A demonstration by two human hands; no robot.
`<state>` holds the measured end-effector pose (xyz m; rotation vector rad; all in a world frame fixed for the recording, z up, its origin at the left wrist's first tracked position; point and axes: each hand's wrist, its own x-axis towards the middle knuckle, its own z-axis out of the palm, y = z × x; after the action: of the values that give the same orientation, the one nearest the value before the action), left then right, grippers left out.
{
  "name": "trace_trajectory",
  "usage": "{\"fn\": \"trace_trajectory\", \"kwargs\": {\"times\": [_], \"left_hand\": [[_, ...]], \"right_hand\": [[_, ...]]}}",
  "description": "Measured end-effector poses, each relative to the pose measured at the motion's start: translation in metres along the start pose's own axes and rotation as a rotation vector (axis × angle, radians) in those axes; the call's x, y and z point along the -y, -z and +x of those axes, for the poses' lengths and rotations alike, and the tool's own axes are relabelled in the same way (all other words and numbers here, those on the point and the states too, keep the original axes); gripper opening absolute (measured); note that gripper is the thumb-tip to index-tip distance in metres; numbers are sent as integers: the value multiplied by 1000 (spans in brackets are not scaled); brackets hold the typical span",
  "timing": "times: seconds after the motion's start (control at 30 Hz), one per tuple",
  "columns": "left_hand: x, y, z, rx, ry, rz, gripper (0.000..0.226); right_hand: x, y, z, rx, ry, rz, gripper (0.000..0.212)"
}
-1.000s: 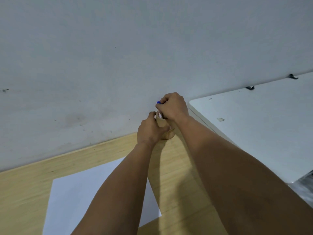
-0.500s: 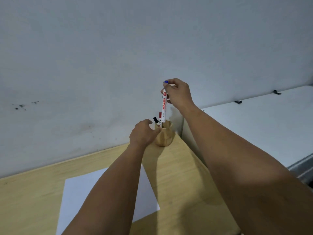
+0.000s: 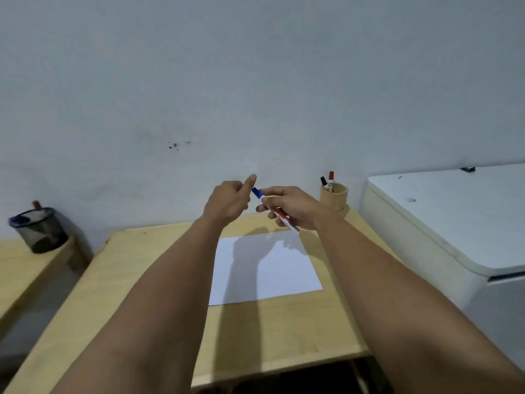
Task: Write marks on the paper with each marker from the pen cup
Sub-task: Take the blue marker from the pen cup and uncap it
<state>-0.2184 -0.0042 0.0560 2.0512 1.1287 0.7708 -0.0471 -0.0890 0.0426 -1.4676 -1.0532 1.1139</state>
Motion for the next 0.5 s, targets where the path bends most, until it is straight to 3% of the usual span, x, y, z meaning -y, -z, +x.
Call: {"fn": "trace_trajectory", "kwargs": {"times": [0.27, 0.43, 0.5], "left_hand": [[49, 39, -25, 58, 58, -48, 60], [68, 46, -10, 101, 93, 47, 54], [77, 53, -1, 33, 112, 69, 54]], "right_hand": [[-11, -61, 3, 185, -39, 75, 16], [-25, -81, 23, 206, -85, 171, 12], [-28, -83, 32, 190, -81, 121, 10]]}}
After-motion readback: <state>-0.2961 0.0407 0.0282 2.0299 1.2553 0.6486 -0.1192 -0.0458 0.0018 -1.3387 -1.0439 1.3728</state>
